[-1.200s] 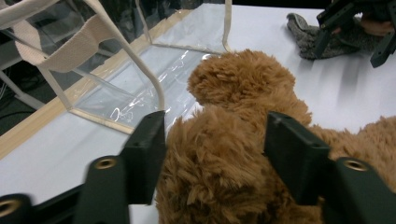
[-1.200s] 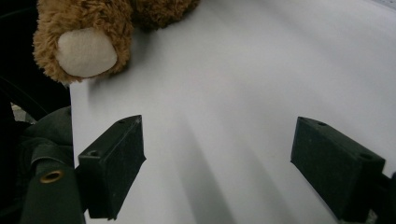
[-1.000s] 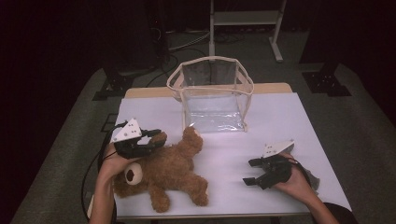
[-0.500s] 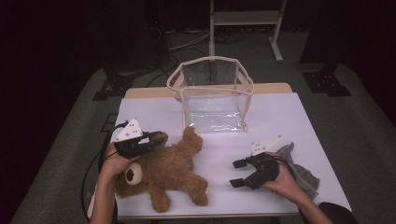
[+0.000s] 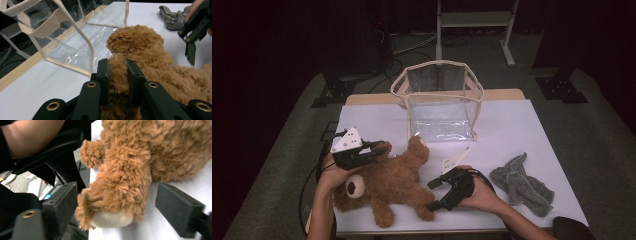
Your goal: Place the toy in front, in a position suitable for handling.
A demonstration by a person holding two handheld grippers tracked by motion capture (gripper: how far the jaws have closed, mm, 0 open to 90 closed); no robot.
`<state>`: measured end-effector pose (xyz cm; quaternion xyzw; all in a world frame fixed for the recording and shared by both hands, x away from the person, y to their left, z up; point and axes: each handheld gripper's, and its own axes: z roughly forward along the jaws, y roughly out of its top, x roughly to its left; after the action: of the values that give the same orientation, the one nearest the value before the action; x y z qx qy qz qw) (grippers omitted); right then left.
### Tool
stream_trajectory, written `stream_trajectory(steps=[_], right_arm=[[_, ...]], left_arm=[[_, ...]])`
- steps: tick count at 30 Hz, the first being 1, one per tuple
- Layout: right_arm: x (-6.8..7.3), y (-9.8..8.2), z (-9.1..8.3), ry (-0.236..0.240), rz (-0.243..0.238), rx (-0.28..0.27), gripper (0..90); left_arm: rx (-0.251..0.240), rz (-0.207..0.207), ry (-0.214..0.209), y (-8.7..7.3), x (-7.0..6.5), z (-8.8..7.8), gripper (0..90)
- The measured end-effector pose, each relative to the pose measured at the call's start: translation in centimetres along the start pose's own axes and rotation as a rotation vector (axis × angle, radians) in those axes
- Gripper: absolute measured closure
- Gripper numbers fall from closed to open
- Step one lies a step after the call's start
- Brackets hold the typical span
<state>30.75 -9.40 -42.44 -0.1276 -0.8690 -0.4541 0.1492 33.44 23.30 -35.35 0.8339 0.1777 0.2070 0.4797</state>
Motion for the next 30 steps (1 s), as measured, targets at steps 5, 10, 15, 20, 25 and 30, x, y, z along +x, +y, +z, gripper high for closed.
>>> stream_trajectory(steps=[5,10,15,20,25,30], right_arm=[[-0.3,0.1,1.4,-0.005,0.029,0.050,40.1],[0.3,0.7,2.6,-0.071,-0.013,0.131,61.9],[0.4,1.1,2.0,-0.081,-0.021,0.117,68.7],[0.6,1.6,1.2,-0.069,-0.028,0.086,69.3],[0.9,1.9,0.4,-0.070,-0.041,0.077,70.6],[1.2,2.2,-0.5,-0.074,-0.045,0.069,71.4]], left_arm=[[0.003,-0.012,-0.015,0.0,0.0,0.0,76.9],[0.006,-0.025,-0.008,0.1,0.1,-0.1,77.9],[0.000,-0.029,0.012,0.1,0.1,-0.3,79.6],[-0.011,-0.022,0.005,0.6,-0.1,-0.6,79.6],[-0.042,-0.038,0.004,0.9,-0.1,-1.1,80.0],[-0.062,-0.012,0.007,2.1,-0.6,-1.7,80.0]])
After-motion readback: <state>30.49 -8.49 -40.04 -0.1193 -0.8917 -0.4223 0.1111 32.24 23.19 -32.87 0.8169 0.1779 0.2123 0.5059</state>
